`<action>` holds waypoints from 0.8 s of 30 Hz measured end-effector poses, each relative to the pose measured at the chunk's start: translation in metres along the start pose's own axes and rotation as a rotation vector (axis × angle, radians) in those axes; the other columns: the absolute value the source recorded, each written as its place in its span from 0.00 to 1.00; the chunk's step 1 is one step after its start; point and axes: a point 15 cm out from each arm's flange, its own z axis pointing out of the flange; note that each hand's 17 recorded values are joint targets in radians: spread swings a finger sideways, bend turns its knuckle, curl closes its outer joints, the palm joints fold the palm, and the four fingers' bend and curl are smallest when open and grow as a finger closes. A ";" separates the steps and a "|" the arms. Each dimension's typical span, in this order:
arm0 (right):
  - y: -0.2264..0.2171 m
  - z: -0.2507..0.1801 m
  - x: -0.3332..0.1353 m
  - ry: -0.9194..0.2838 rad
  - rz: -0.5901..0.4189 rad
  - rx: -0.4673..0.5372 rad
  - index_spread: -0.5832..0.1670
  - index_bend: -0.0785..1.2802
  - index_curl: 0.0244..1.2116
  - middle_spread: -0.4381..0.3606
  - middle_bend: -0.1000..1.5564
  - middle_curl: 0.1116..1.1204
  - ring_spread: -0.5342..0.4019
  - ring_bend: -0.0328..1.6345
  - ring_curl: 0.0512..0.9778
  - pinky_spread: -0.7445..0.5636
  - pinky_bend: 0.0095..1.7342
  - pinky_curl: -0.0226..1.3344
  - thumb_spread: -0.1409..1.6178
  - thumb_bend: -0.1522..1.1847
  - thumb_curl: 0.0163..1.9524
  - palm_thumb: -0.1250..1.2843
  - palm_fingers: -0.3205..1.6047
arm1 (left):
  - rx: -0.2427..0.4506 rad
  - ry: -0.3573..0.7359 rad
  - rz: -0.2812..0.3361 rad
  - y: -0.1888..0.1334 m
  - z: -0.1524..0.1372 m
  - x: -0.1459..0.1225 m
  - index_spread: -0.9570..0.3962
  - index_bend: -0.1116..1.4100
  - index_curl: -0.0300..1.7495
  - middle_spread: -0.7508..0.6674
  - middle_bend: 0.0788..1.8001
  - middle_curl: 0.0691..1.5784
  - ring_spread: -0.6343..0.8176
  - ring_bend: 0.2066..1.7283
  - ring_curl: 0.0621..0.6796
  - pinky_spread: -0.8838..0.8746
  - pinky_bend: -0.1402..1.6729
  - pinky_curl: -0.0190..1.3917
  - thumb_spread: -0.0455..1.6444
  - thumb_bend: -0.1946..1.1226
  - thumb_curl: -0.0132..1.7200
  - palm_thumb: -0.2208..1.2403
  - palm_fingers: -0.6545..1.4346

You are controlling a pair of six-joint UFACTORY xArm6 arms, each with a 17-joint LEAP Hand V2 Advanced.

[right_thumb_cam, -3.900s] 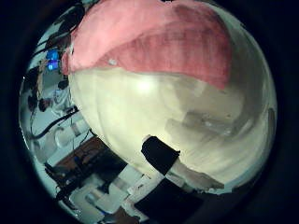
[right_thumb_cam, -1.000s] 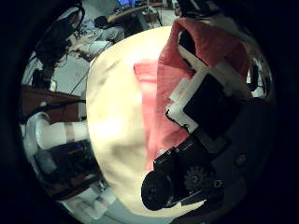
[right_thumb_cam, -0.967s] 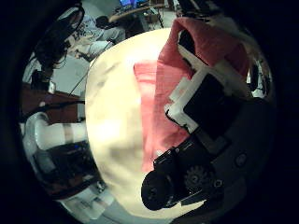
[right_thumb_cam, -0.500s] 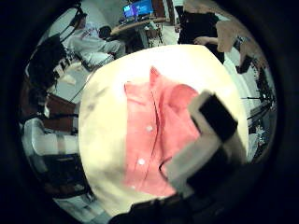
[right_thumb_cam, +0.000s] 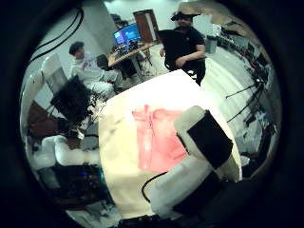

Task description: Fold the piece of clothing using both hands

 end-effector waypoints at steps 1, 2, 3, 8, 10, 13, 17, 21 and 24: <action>0.005 -0.022 0.014 0.013 0.030 0.013 0.22 0.37 0.41 0.43 0.41 0.34 0.47 0.48 0.38 0.79 0.31 0.39 0.99 0.16 0.14 0.61 0.28 | -0.001 0.002 0.003 0.001 -0.001 0.003 0.71 0.21 0.26 0.69 0.05 0.13 0.78 0.06 0.26 0.79 0.18 0.22 0.80 0.14 0.15 0.34 0.39; 0.009 -0.034 0.023 0.020 0.050 0.019 0.22 0.38 0.40 0.43 0.41 0.34 0.47 0.48 0.37 0.80 0.30 0.38 0.99 0.18 0.15 0.64 0.28 | -0.003 0.005 0.006 0.002 -0.002 0.007 0.71 0.21 0.26 0.69 0.06 0.13 0.78 0.06 0.26 0.78 0.18 0.22 0.80 0.14 0.15 0.34 0.39; 0.017 -0.051 0.035 0.027 0.081 0.022 0.21 0.38 0.40 0.43 0.41 0.33 0.48 0.45 0.35 0.81 0.28 0.37 0.99 0.19 0.15 0.66 0.28 | -0.004 0.011 0.015 0.002 -0.003 0.013 0.71 0.21 0.26 0.68 0.06 0.13 0.78 0.06 0.26 0.78 0.18 0.22 0.80 0.14 0.15 0.34 0.39; 0.071 -0.070 0.034 -0.028 0.167 -0.100 0.22 0.41 0.39 0.43 0.38 0.31 0.54 0.38 0.30 0.87 0.24 0.33 0.98 0.22 0.14 0.70 0.28 | -0.024 0.033 0.048 0.013 -0.013 0.044 0.70 0.21 0.26 0.68 0.06 0.13 0.78 0.06 0.27 0.78 0.18 0.21 0.79 0.14 0.15 0.34 0.40; 0.102 -0.080 0.028 -0.061 0.204 -0.183 0.23 0.40 0.39 0.44 0.37 0.30 0.56 0.36 0.28 0.89 0.23 0.32 0.98 0.22 0.14 0.69 0.28 | -0.028 0.041 0.068 0.014 -0.018 0.061 0.70 0.21 0.26 0.68 0.06 0.13 0.78 0.06 0.27 0.78 0.18 0.21 0.79 0.14 0.15 0.34 0.40; 0.129 -0.098 0.020 -0.083 0.253 -0.255 0.24 0.40 0.38 0.47 0.35 0.29 0.59 0.34 0.26 0.90 0.21 0.31 0.98 0.21 0.14 0.67 0.28 | -0.028 0.054 0.108 0.010 -0.021 0.093 0.70 0.22 0.26 0.68 0.06 0.13 0.78 0.06 0.26 0.78 0.18 0.21 0.79 0.14 0.15 0.34 0.40; 0.194 -0.112 -0.006 -0.148 0.321 -0.440 0.28 0.38 0.37 0.50 0.31 0.26 0.66 0.29 0.24 0.89 0.18 0.29 0.98 0.19 0.12 0.63 0.25 | -0.012 0.056 0.164 0.016 -0.030 0.148 0.70 0.22 0.26 0.67 0.06 0.14 0.77 0.06 0.26 0.78 0.18 0.21 0.79 0.14 0.15 0.34 0.41; 0.255 -0.126 -0.020 -0.192 0.438 -0.615 0.31 0.36 0.35 0.53 0.28 0.24 0.73 0.24 0.21 0.89 0.15 0.27 0.99 0.19 0.11 0.60 0.24 | 0.034 0.045 0.173 0.014 -0.050 0.169 0.69 0.22 0.27 0.66 0.06 0.14 0.76 0.06 0.26 0.78 0.18 0.20 0.79 0.14 0.15 0.34 0.42; 0.283 -0.132 -0.034 -0.214 0.487 -0.696 0.32 0.34 0.34 0.55 0.26 0.24 0.75 0.21 0.19 0.88 0.14 0.27 0.99 0.18 0.10 0.58 0.23 | 0.034 0.041 0.176 0.018 -0.053 0.175 0.68 0.22 0.27 0.65 0.07 0.15 0.76 0.06 0.26 0.77 0.17 0.20 0.79 0.14 0.15 0.34 0.43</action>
